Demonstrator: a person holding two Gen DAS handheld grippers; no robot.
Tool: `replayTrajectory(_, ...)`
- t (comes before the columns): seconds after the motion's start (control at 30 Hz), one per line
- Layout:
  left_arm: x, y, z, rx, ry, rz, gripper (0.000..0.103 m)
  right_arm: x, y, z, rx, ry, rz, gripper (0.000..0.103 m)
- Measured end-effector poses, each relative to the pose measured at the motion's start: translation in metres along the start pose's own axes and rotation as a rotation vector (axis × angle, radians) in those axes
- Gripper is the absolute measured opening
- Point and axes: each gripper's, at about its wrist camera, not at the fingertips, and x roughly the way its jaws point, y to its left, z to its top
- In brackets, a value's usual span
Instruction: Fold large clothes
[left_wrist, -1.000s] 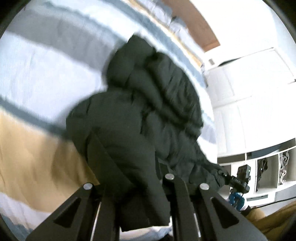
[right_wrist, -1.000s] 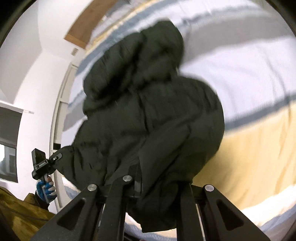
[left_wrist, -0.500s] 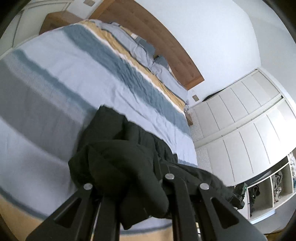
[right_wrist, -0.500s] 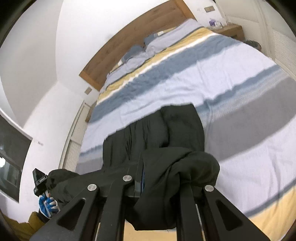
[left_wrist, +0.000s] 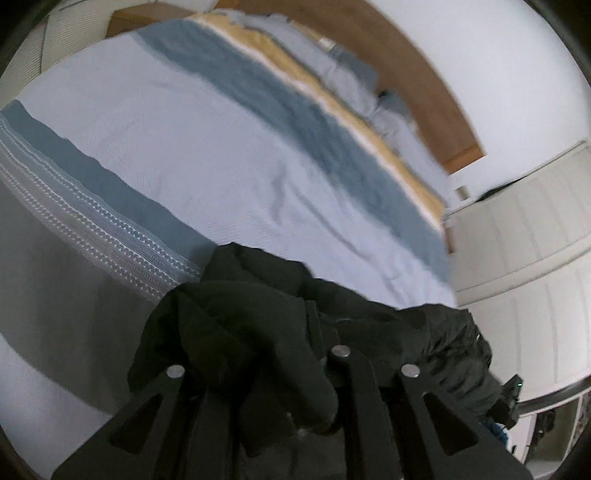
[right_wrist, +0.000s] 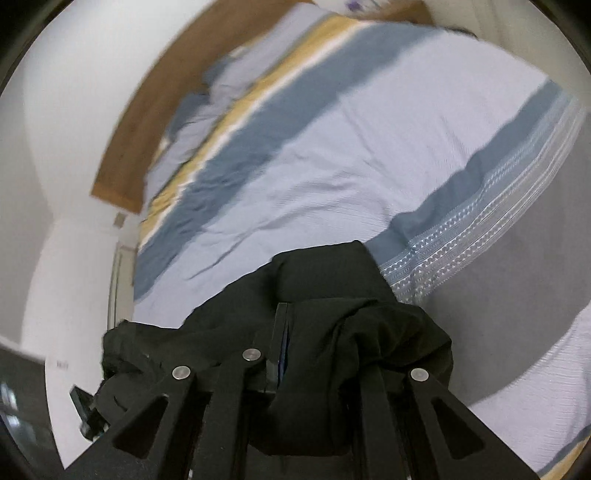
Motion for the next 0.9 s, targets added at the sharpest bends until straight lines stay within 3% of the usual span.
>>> replayTrajectory(0.2,0.063,0.005,0.008,-0.021,0.077,0.066,0.016,0.061,-0.010,0.019,0.010,0.064,-0.111,0.011)
replayTrajectory(0.33,0.072,0.011,0.009,-0.070,0.085,0.025,0.022,0.081,-0.018,0.023,0.052,0.081,-0.113,0.016)
replayTrajectory(0.4,0.064,0.016,0.013,-0.114,0.060,-0.047,0.032,0.082,-0.022,0.023,0.081,0.079,-0.095,0.025)
replayTrajectory(0.43,0.056,0.020,0.015,-0.152,0.043,-0.103,0.042,0.079,-0.022,0.023,0.088,0.069,-0.079,0.040)
replayTrajectory(0.47,0.049,0.021,0.018,-0.175,0.028,-0.135,0.054,0.076,-0.021,0.024,0.088,0.062,-0.068,0.047)
replayTrajectory(0.53,0.034,0.019,0.025,-0.200,-0.002,-0.170,0.063,0.068,-0.016,0.025,0.080,0.045,-0.048,0.066)
replayTrajectory(0.7,-0.015,0.010,0.042,-0.203,-0.092,-0.214,0.069,0.039,-0.001,0.029,0.066,-0.003,-0.014,0.079)
replayTrajectory(0.9,-0.069,-0.009,0.042,-0.076,-0.141,-0.104,0.069,-0.001,0.014,0.030,0.034,-0.073,-0.004,0.086)
